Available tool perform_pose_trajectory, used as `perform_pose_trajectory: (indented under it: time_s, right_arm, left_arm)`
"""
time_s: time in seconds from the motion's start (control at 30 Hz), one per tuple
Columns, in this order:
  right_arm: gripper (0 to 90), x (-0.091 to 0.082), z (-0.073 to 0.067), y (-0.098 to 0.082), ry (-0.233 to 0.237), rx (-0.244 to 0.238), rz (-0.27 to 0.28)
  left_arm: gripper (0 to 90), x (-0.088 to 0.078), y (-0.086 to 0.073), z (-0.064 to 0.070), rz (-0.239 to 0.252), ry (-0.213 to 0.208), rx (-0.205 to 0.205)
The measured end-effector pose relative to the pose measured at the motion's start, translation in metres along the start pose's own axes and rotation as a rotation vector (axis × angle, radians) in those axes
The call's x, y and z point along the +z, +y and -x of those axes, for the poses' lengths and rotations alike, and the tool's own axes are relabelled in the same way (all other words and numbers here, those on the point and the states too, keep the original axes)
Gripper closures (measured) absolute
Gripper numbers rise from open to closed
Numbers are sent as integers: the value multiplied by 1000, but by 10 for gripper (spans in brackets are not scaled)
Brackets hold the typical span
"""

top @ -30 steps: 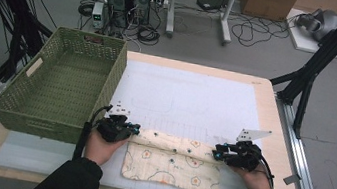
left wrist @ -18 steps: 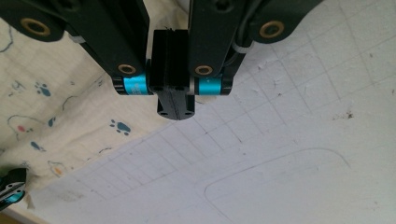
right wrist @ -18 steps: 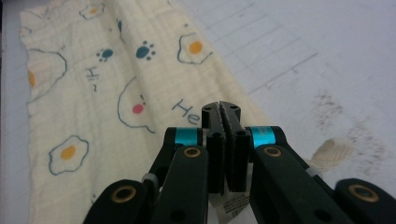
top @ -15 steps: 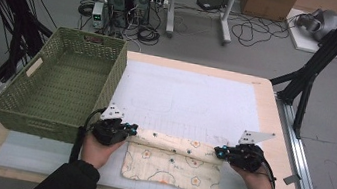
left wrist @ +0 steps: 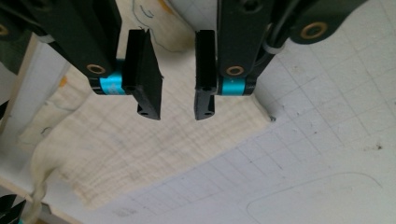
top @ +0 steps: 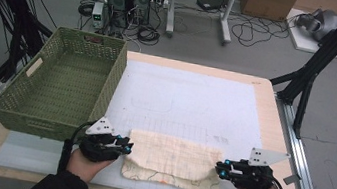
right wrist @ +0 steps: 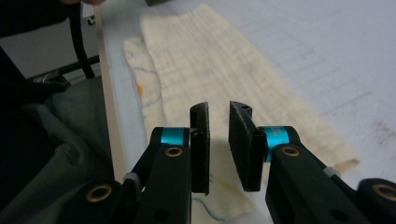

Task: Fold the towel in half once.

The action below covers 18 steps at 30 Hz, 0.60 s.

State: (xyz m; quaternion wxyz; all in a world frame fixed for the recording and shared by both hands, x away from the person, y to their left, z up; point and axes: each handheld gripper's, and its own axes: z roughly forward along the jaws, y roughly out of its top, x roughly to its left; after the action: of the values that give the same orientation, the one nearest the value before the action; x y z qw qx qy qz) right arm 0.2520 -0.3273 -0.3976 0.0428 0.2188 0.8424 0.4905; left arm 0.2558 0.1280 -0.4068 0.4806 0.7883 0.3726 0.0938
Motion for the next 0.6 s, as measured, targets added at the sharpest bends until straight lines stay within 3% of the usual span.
perform_pose_trajectory:
  time_s: [0.13,0.23,0.3,0.37,0.4,0.47,0.53,0.6]
  right_arm:
    - [711,3,6,8,-26,-5,-9]
    - [650,13,22,6,-64,20,-31]
    - [596,23,37,2,-110,39,-67]
    - [574,31,51,-2,-134,73,-102]
    - [557,34,56,-3,-145,77,-118]
    - [536,39,67,-7,-155,112,-140]
    - [536,43,74,-9,-147,132,-156]
    - [646,47,79,-12,-110,148,-174]
  left_arm:
    - [661,13,2,-5,-18,30,-7]
    - [660,26,3,-7,-35,67,8]
    - [654,37,4,-10,-48,119,18]
    - [624,46,5,-16,-63,160,-8]
    - [588,51,6,-19,-80,201,-23]
    - [534,61,6,-26,-95,221,-83]
    - [573,65,5,-28,-109,224,-69]
    - [723,69,4,-27,-112,208,-44]
